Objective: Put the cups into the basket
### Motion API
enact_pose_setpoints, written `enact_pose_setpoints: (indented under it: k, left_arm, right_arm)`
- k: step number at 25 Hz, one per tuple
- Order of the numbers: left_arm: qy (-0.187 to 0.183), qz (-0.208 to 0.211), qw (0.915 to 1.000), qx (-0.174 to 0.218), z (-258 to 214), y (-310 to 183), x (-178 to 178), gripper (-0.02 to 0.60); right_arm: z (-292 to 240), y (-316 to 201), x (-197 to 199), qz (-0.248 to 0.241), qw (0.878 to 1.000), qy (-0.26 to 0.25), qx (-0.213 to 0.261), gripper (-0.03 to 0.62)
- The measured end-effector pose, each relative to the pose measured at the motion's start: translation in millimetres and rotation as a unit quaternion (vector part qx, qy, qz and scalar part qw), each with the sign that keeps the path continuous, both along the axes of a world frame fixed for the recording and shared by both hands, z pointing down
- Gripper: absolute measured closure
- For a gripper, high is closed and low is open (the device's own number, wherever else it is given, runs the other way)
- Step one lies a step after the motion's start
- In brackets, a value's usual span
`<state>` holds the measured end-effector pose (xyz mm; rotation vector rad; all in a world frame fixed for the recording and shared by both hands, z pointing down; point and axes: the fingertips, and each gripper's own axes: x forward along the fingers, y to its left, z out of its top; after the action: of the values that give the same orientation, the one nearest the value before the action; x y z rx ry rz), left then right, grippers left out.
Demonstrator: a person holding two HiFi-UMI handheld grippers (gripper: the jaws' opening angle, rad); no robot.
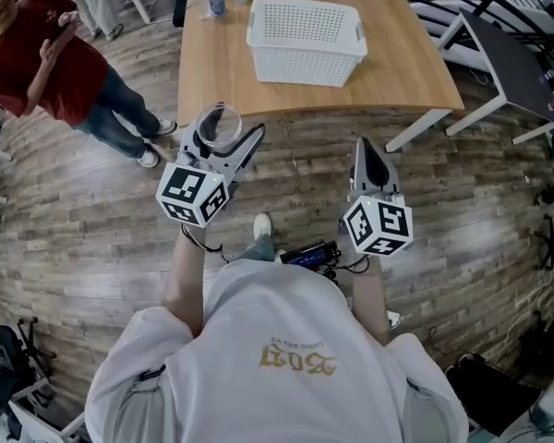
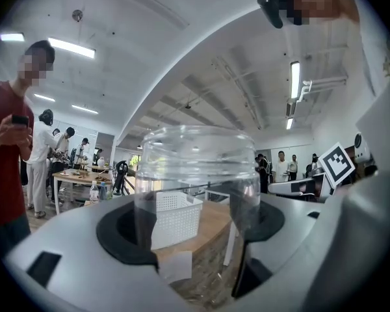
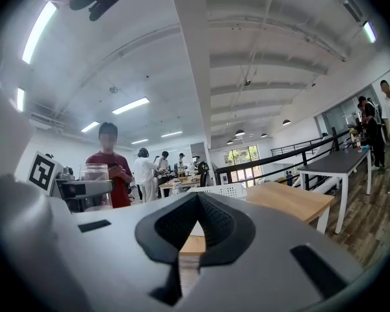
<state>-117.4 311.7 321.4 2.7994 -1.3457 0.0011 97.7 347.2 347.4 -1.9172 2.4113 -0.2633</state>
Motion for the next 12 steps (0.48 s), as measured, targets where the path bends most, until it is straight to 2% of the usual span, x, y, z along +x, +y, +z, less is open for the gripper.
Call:
enact_pose_setpoints:
  k: [12]
  left_arm:
    - [0.000,0.016,0.9999,0.007,-6.4,-64.1,1.5,0.232]
  right_arm:
    - [-2.7,-63.3,-5.1,0.014,1.000,-0.001,-0.002,0.585]
